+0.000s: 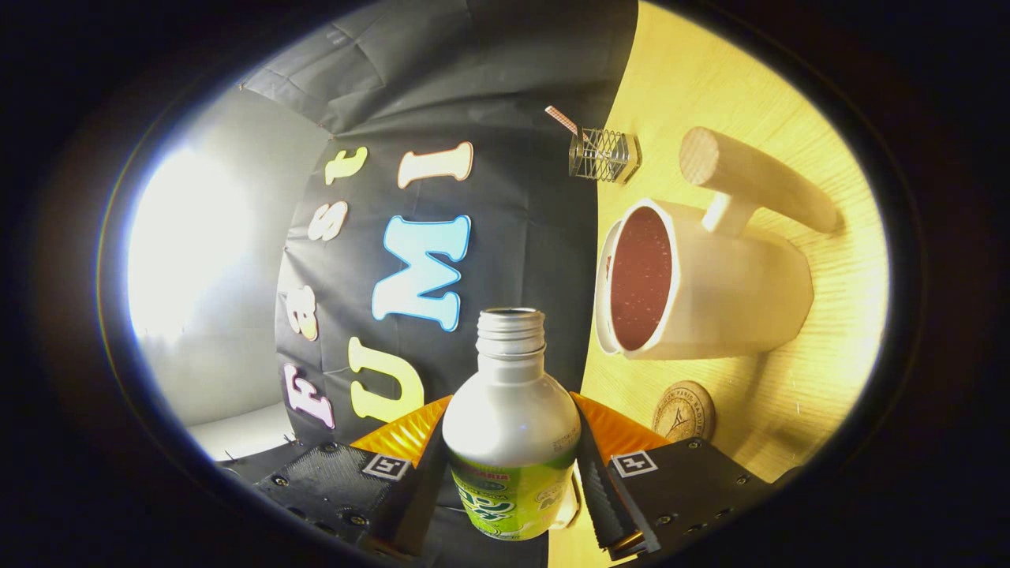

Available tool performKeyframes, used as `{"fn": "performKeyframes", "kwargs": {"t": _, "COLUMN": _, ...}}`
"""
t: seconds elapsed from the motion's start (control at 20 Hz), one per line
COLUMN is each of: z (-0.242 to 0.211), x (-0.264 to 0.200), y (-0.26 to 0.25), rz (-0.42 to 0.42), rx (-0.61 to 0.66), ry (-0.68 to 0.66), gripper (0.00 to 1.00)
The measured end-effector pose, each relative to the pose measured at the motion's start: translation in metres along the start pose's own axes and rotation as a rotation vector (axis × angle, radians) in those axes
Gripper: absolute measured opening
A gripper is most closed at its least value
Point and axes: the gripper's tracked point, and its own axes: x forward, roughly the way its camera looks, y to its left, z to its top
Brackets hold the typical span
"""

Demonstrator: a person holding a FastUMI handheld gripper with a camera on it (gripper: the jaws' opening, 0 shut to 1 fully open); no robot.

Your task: Take the bottle from table, then pour the juice into the cup, finally place the bottle on the coaster

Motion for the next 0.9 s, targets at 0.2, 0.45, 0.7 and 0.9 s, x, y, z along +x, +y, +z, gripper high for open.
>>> {"fn": "performKeyframes", "kwargs": {"t": 0.2, "z": 0.0033, "x": 0.0021, "y": -0.0042, "rz": 0.006, "rx": 0.075, "ry": -0.016, "gripper": 0.77}}
{"fn": "performKeyframes", "kwargs": {"t": 0.45, "z": -0.0003, "x": 0.0039, "y": -0.0044, "rz": 0.004, "rx": 0.139, "ry": -0.017, "gripper": 0.77}}
{"fn": "performKeyframes", "kwargs": {"t": 0.7, "z": -0.0017, "x": 0.0043, "y": -0.0043, "rz": 0.006, "rx": 0.21, "ry": -0.022, "gripper": 0.77}}
{"fn": "performKeyframes", "kwargs": {"t": 0.9, "z": -0.0046, "x": 0.0069, "y": -0.0007, "rz": 0.011, "rx": 0.23, "ry": -0.015, "gripper": 0.77}}
